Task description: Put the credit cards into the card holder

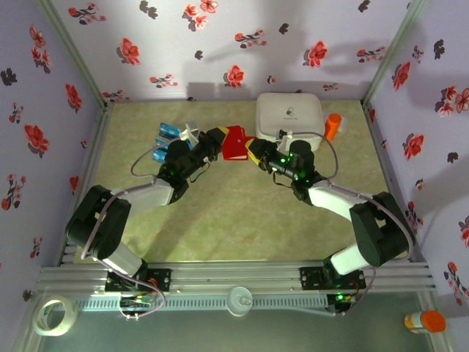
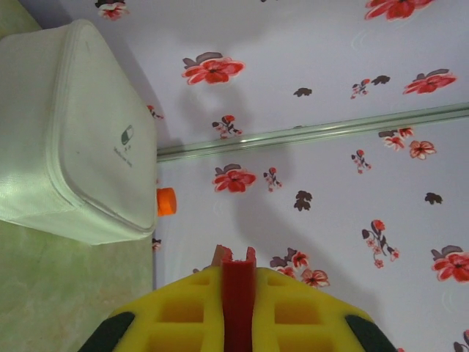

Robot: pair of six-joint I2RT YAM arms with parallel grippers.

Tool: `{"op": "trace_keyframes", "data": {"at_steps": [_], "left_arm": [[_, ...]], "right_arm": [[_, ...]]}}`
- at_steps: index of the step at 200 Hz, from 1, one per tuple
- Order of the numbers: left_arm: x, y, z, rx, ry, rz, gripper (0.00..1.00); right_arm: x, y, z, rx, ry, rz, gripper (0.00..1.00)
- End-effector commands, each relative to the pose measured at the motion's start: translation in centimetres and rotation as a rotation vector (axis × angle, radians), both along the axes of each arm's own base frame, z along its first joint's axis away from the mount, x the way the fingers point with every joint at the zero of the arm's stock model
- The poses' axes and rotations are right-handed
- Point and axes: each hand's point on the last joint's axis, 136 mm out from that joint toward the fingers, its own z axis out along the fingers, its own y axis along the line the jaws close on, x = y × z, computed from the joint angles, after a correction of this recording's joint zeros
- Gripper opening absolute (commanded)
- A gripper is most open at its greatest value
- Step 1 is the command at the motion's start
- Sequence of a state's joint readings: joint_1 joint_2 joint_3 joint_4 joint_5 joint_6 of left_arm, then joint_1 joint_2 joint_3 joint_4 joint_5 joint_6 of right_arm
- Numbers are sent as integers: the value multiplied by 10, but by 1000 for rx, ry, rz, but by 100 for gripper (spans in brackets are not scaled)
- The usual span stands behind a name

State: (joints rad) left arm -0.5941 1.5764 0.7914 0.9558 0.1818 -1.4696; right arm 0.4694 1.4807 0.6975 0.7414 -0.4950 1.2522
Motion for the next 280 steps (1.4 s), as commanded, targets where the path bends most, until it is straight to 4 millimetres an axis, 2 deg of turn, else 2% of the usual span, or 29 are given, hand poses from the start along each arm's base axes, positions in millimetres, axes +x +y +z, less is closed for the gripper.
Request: {"op": "trace_keyframes", "data": {"at_steps": [1, 72, 108, 280], "left_arm": [[0, 1, 40, -93, -94, -9, 0], [-1, 3, 35, -89, -86, -10, 0], [-2, 3, 35, -90, -87, -11, 0], [-4, -1, 34, -82, -85, -20, 0]], "right_arm": [[0, 0, 13, 72, -34, 10, 44], [-2, 0, 31, 158, -65, 27, 42], [-2, -3, 32, 166, -67, 17, 41], [-8, 9, 43, 226, -70, 85, 36]]}}
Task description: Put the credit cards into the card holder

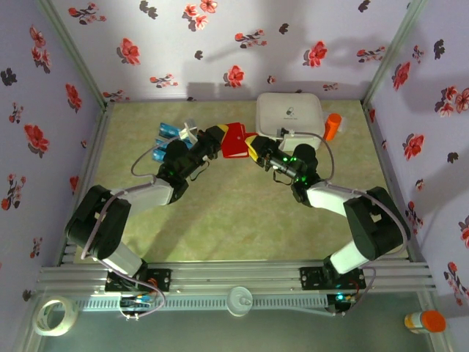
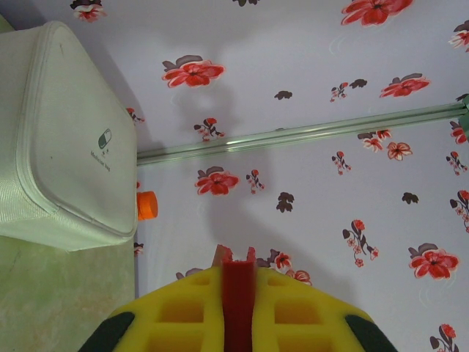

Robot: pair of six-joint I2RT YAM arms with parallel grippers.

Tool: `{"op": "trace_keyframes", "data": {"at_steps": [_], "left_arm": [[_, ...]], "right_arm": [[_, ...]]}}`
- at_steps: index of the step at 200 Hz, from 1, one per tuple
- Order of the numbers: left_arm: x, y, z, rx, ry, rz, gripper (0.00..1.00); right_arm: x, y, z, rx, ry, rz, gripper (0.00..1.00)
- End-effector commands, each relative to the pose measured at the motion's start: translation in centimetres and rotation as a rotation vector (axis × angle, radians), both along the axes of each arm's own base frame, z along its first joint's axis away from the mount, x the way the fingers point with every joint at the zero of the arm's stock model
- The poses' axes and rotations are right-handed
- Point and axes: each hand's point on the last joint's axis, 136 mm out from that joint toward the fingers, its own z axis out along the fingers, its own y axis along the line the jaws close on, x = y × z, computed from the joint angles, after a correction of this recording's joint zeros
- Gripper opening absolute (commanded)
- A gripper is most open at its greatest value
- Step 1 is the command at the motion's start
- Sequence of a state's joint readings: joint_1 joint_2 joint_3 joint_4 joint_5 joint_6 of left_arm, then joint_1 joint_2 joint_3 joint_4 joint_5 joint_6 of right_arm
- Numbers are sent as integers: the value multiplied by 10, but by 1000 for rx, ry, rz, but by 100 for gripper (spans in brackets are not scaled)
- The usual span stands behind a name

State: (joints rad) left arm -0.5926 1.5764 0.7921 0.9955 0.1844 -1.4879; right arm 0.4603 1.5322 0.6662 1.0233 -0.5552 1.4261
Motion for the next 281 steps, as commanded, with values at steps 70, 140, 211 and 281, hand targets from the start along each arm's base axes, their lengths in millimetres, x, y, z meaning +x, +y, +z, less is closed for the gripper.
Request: {"op": "trace_keyframes", "data": {"at_steps": [70, 140, 211, 281], "left_arm": [[-7, -5, 26, -49, -70, -26, 0], [-9, -7, 21, -38, -64, -31, 0], [-8, -11, 15, -32, -53, -37, 0], [-10, -4, -11, 61, -24, -31, 65]], "right_arm": [[-10, 13, 18, 68, -45, 76, 32], [-15, 18, 25, 125, -57, 113, 33], [-16, 27, 24, 130, -55, 154, 13], [-8, 14, -1, 147, -9, 108, 0]]}}
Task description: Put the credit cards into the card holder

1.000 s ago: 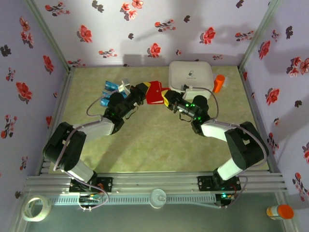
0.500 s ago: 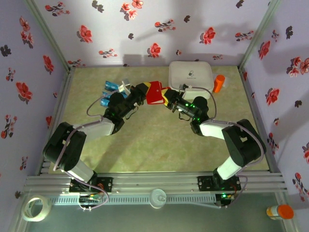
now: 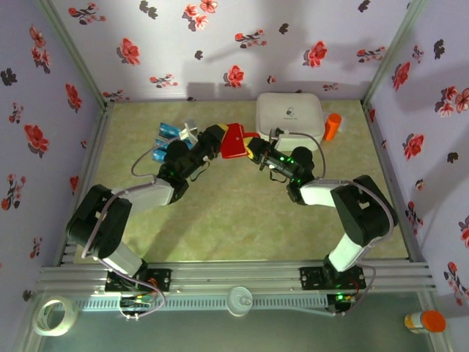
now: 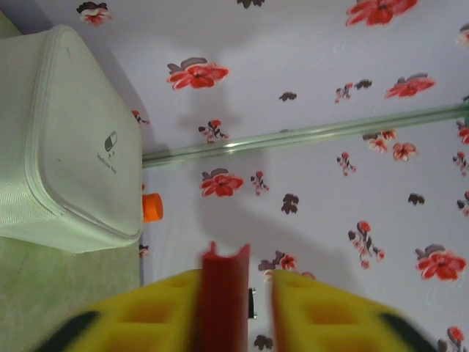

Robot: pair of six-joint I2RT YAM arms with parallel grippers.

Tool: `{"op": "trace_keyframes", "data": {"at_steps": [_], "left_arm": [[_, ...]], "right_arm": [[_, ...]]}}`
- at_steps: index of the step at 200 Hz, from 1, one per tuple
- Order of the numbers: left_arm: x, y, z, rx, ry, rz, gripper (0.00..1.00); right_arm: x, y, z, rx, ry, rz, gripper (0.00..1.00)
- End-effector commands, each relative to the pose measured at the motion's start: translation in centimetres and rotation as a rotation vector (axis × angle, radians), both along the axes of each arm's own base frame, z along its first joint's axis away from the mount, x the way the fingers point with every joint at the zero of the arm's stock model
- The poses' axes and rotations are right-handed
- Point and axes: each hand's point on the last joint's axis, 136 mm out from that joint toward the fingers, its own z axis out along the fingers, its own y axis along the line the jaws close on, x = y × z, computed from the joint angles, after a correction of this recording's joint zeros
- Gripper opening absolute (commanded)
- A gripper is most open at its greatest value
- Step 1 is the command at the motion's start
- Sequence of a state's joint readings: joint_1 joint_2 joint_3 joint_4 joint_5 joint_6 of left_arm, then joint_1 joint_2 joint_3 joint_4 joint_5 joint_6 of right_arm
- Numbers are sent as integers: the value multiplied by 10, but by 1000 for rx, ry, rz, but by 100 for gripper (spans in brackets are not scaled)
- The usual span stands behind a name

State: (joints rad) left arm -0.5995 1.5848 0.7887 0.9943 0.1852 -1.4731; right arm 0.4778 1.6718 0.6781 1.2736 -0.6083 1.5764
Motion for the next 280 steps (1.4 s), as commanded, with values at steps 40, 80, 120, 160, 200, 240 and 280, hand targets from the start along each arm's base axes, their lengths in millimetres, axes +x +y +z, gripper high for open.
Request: {"op": "trace_keyframes", "data": {"at_steps": [40, 80, 120, 160, 200, 240, 280], "left_arm": [[-16, 28, -32, 188, 11, 11, 100], [-36, 44, -61, 575, 94, -34, 100], [-42, 36, -38, 976, 38, -111, 100], [-41, -2, -32, 1277, -17, -218, 100], [-39, -12, -61, 1569, 20, -228, 100], [-47, 12, -94, 1664, 88, -195, 100], [-66, 50, -121, 1718, 148, -152, 100]], "right_arm": [[-7, -13, -31, -30, 14, -15, 0], [-16, -19, -66, -160, 51, -26, 0], [-27, -28, -93, -313, 77, -41, 0], [-36, -36, -97, -439, 67, -54, 0], [-42, -45, -95, -502, 63, -77, 0], [-45, -49, -102, -510, 85, -91, 0], [-46, -53, -111, -519, 114, -104, 0]]}}
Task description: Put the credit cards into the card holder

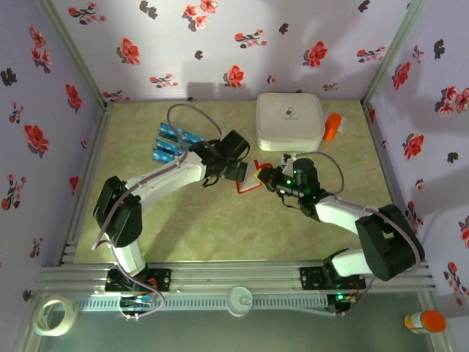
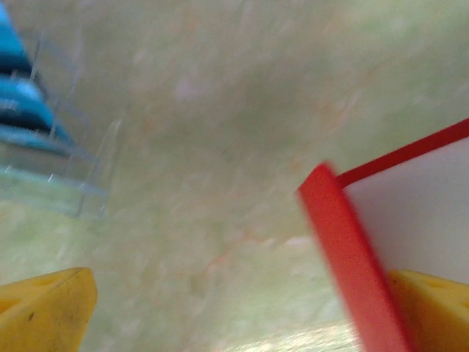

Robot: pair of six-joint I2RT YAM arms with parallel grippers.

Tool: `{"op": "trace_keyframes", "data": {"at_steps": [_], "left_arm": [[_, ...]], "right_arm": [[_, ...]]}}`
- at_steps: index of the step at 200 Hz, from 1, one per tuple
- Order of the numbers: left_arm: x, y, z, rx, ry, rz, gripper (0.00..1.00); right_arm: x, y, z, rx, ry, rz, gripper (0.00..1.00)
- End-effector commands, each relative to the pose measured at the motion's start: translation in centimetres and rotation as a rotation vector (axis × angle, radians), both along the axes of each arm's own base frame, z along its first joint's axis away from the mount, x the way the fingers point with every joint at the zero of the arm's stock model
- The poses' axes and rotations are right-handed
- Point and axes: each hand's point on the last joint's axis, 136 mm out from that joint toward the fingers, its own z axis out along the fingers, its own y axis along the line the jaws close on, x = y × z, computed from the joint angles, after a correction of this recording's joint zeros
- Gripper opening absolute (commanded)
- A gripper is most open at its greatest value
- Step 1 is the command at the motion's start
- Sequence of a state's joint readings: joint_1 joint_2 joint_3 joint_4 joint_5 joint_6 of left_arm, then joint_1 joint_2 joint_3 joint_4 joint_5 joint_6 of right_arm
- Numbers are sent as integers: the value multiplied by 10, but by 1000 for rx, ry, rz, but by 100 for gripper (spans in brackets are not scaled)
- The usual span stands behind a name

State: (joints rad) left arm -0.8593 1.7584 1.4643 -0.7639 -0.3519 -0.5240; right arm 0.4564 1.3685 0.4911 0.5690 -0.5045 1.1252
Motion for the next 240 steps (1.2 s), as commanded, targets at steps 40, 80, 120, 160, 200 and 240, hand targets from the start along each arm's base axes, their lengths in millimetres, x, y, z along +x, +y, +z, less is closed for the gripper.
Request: {"op": "trace_keyframes", "data": {"at_steps": [40, 80, 120, 160, 200, 240], "left_arm": [[-21, 50, -23, 76, -18, 75, 100], [-25, 47, -45, 95, 3, 55, 100], [-28, 44, -65, 133, 31, 37, 100], [-33, 44, -81, 174, 59, 17, 100], [-39, 46, -92, 208, 78, 4, 100], [-45, 46, -99, 228, 86, -4, 100]], "right_arm": [[-4, -5, -14, 2, 13, -34, 0], [-17, 0, -31, -5, 29, -48, 0], [-32, -1, -46, -34, 10, -107, 0], [-40, -6, -56, -67, -18, -180, 0], [-43, -9, -58, -105, -49, -237, 0], [-43, -7, -62, -123, -62, -260, 0]]}}
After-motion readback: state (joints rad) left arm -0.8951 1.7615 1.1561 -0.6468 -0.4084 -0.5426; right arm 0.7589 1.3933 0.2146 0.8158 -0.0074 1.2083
